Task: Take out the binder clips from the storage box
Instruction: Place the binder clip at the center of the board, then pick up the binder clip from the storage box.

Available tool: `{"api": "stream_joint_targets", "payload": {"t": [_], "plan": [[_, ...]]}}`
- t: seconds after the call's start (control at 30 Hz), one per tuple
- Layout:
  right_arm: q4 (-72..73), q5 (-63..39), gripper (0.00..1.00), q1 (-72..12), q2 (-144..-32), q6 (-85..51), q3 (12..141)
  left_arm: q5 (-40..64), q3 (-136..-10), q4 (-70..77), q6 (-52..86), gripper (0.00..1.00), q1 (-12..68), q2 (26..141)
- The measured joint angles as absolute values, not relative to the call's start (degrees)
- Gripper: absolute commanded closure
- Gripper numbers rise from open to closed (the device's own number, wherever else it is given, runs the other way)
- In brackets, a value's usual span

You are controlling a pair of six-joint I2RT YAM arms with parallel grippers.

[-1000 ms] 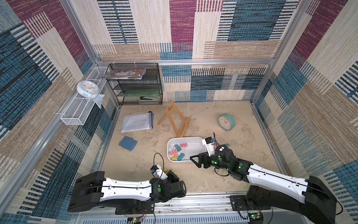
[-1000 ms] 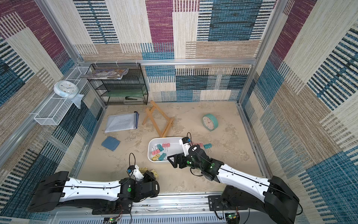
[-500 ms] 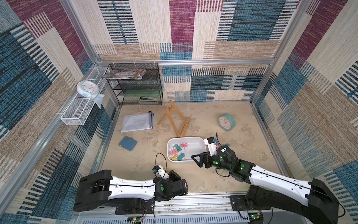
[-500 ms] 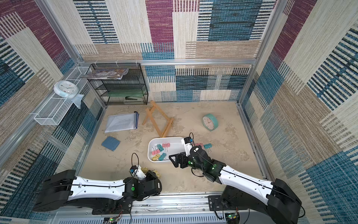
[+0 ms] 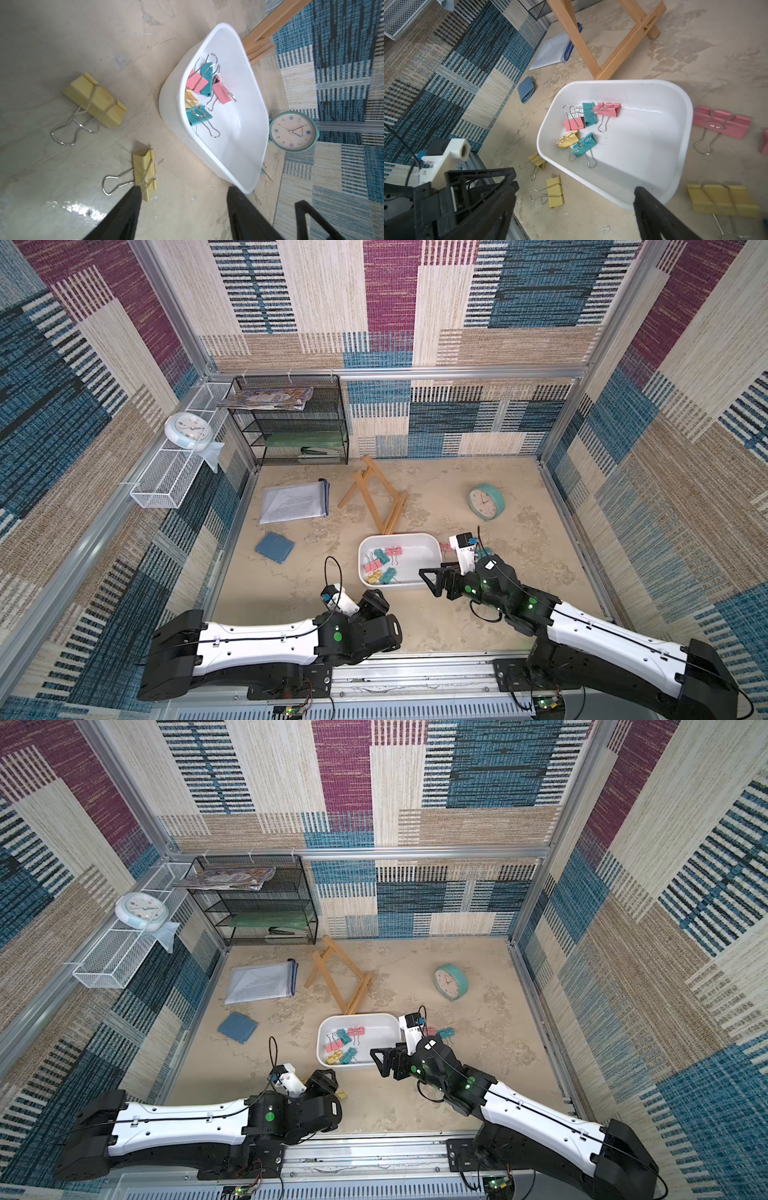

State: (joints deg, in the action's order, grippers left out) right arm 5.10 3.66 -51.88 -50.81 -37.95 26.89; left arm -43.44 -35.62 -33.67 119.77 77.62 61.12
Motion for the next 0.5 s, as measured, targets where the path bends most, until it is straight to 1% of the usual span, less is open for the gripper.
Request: {"api": "stream_joint_targets", "payload": {"t": [0.13,0.17,0.2,0.27,0.3,0.37,0.43,0.5], "plan": [[3.7,5.8,0.03,-51.7,-49.8,-35.2,28.9,-46.5,-37.5,-41.4,119.8,0.26,77.3,56.4],[3.2,5.9,0.03,-51.4,-50.2,-34.4,29.8,-46.9,-37.9,-42.9,119.7,0.27,76.6,55.2],[2.9,5.9,0.03,-51.1,-50.8,-33.8,30.5,-47.2,-38.3,-43.7,118.8,0.3,75.7,54.3],[2.4,5.1,0.03,-49.9,-53.7,-32.8,32.6,-46.3,-39.2,-43.2,112.1,0.35,71.5,52.7],[2.0,4.4,0.04,-49.5,-55.1,-32.4,33.5,-44.8,-39.5,-42.2,107.7,0.37,68.7,52.2],[1.4,2.0,0.05,-48.2,-58.9,-32.0,35.5,-38.7,-40.1,-38.4,97.1,0.44,60.3,52.1],[1.2,-0.5,0.05,-46.9,-62.4,-31.9,37.1,-31.1,-40.9,-34.8,87.4,0.46,53.1,53.2],[1.3,-3.9,0.06,-45.3,-65.5,-31.9,38.3,-24.7,-43.2,-32.3,79.4,0.46,49.1,55.2]]}}
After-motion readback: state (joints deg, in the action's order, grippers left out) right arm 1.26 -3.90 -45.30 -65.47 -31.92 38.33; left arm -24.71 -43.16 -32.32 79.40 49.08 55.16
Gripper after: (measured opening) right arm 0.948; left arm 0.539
